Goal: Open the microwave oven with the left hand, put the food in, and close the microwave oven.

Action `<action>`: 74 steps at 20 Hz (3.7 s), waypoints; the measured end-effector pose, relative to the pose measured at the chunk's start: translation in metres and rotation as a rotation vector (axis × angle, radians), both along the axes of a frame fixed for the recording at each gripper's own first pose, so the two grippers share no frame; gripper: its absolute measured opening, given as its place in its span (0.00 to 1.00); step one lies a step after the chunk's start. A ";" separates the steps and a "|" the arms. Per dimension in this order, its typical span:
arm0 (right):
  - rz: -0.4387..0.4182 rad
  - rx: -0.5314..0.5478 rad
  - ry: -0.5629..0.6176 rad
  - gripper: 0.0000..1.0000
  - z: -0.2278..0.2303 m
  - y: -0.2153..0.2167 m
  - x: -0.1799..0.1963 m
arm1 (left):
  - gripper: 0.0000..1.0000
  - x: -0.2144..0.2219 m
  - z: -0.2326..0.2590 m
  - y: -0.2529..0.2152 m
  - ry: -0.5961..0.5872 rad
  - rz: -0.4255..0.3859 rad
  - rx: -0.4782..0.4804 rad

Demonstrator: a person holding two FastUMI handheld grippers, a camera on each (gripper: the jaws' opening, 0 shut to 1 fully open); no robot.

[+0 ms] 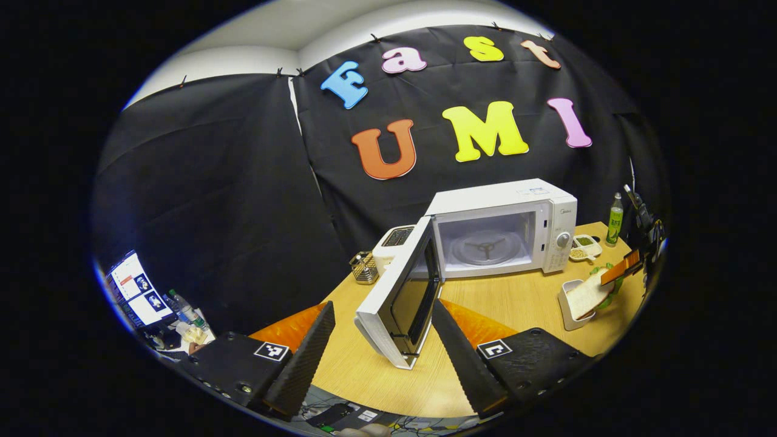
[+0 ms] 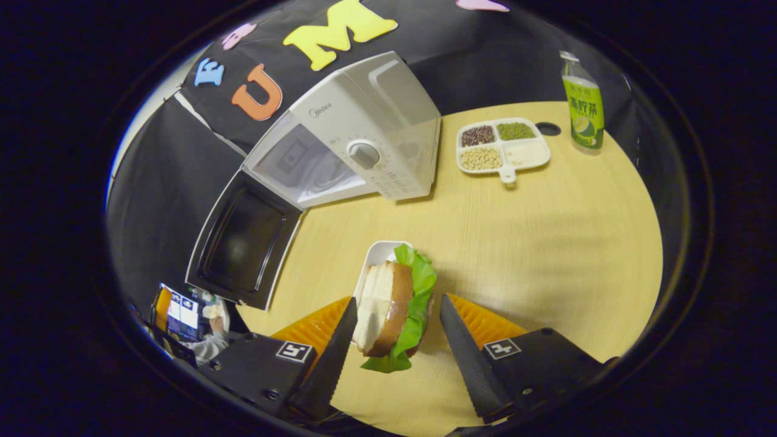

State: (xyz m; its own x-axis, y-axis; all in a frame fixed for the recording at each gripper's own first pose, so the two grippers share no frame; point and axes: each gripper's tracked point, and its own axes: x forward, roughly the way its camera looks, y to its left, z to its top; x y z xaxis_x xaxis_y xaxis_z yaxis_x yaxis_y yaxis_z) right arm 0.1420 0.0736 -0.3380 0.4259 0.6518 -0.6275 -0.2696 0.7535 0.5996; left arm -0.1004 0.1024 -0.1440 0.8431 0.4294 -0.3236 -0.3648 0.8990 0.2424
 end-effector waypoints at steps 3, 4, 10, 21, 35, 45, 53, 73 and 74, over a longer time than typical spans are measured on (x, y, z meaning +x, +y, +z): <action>0.032 0.045 0.069 0.63 0.002 0.002 0.000 | 0.96 -0.007 0.009 -0.011 -0.002 0.030 0.018; 0.044 0.042 0.087 0.66 0.001 0.000 0.000 | 0.96 -0.008 0.011 -0.014 -0.002 0.035 0.025; 0.059 0.079 0.145 0.42 0.006 0.001 -0.003 | 0.96 -0.009 0.013 -0.020 -0.004 0.033 0.044; -0.021 0.107 0.012 0.35 0.088 0.043 -0.019 | 0.96 0.000 0.003 0.000 -0.067 -0.131 0.012; -0.395 0.327 -0.231 0.35 0.153 0.212 0.058 | 0.97 -0.002 0.013 0.050 -0.068 -0.308 -0.033; -0.729 0.487 -0.261 0.34 0.128 0.277 0.152 | 0.96 0.006 0.010 0.079 -0.048 -0.290 0.005; -0.898 0.544 -0.362 0.35 0.104 0.282 0.207 | 0.96 0.021 0.007 0.089 -0.075 -0.251 0.041; -0.711 -0.109 -0.663 1.00 0.094 0.243 0.200 | 0.96 0.031 0.006 0.094 -0.081 -0.236 0.032; -0.697 -0.099 -0.664 1.00 0.101 0.243 0.195 | 0.96 0.031 0.009 0.092 -0.086 -0.239 0.030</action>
